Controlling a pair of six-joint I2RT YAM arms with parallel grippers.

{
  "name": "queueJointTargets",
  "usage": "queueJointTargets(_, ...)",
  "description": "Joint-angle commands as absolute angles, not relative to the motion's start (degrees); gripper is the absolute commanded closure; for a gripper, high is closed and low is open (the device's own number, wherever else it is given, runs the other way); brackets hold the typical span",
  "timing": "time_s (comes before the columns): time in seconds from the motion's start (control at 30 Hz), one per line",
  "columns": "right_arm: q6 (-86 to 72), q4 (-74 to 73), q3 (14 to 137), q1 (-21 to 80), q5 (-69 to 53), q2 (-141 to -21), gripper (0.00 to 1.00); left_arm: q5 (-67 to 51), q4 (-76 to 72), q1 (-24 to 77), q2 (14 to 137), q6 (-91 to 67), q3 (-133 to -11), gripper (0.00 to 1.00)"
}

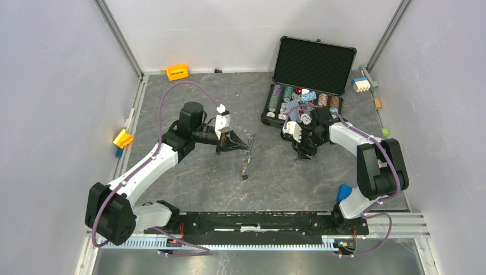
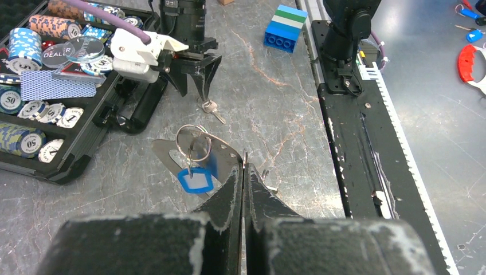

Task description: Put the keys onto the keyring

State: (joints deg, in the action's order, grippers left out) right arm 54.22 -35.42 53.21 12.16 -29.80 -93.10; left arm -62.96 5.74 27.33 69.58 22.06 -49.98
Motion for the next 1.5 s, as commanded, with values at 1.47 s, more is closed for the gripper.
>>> queueJointTargets(1.47, 35.24, -32.69, 49.91, 8.06, -38.12, -94.57, 0.53, -65.31, 4.02, 26.89, 66.89, 23.85, -51.33, 0.98)
